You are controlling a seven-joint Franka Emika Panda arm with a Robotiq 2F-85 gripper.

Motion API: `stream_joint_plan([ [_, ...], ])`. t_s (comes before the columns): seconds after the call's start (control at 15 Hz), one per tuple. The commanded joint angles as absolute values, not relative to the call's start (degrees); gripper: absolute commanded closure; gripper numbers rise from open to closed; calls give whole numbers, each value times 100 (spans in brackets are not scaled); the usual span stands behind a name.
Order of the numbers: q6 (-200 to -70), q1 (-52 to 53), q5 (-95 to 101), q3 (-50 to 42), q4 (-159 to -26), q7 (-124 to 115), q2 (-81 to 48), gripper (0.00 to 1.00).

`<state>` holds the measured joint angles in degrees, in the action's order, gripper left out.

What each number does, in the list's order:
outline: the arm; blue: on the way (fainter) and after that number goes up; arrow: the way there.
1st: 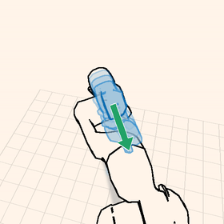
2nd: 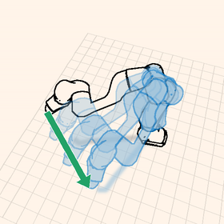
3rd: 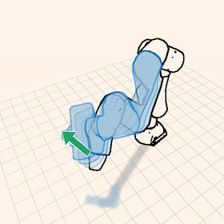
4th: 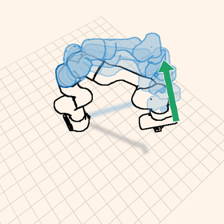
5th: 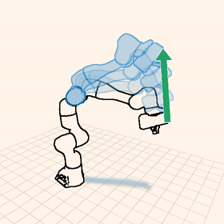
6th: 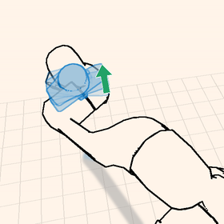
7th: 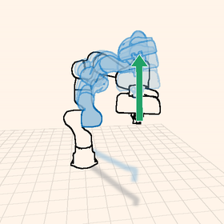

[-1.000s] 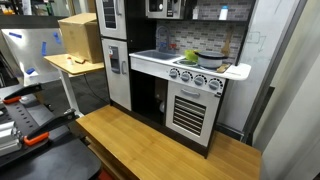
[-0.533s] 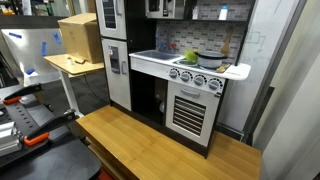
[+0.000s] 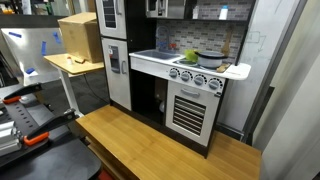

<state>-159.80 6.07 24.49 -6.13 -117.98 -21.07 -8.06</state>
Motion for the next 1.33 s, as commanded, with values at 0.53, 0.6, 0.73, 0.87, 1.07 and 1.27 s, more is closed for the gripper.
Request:
stream_joint_plan([
  [0.53,-14703,682,2580,-678,-11583,-3778,-677,0],
  [0.6,-14525,664,2600,-683,-11524,-4096,-666,0],
  [0.73,-14229,566,2220,-570,-11483,-4094,-607,0],
  [0.87,-14111,450,1454,-411,-11528,-3380,-508,0],
  [1.07,-13871,360,380,-276,-11497,-2287,-391,0],
  [1.27,-13651,276,216,-323,-11347,-2088,-250,0],
])
